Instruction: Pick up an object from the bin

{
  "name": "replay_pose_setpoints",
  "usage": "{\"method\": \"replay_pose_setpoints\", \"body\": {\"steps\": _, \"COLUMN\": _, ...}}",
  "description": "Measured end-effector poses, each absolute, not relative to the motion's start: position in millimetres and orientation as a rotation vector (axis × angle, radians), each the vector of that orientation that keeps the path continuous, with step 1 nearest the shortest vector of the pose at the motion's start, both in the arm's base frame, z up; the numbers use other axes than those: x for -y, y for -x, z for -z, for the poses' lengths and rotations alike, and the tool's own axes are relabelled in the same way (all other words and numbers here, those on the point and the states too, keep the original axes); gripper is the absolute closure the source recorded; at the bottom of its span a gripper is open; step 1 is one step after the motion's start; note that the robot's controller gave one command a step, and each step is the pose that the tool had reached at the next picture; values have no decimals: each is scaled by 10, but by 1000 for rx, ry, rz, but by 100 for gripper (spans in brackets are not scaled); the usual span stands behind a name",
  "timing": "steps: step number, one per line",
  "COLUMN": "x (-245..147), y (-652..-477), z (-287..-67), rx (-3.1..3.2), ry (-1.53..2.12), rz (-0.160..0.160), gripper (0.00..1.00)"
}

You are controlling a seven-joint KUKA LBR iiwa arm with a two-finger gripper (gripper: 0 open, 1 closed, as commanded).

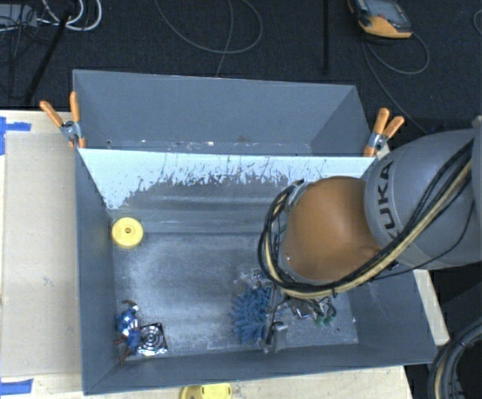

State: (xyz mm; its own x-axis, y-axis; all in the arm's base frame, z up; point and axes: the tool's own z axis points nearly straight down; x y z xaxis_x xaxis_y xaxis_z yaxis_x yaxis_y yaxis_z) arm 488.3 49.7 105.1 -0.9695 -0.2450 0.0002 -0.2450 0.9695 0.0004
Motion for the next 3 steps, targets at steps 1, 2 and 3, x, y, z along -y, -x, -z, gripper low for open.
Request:
{"method": "replay_pose_setpoints", "body": {"steps": 1, "x": -283, "y": -5068, "z": -695, "rx": 3139, "ry": -115, "rz": 2, "gripper": 100}}
{"method": "replay_pose_setpoints", "body": {"steps": 2, "x": -282, "y": -5068, "z": -695, "rx": 3139, "ry": -113, "rz": 2, "gripper": 100}}
{"method": "replay_pose_setpoints", "body": {"steps": 3, "x": -213, "y": -5101, "z": -2468, "rx": 3147, "ry": -136, "rz": 0, "gripper": 100}}
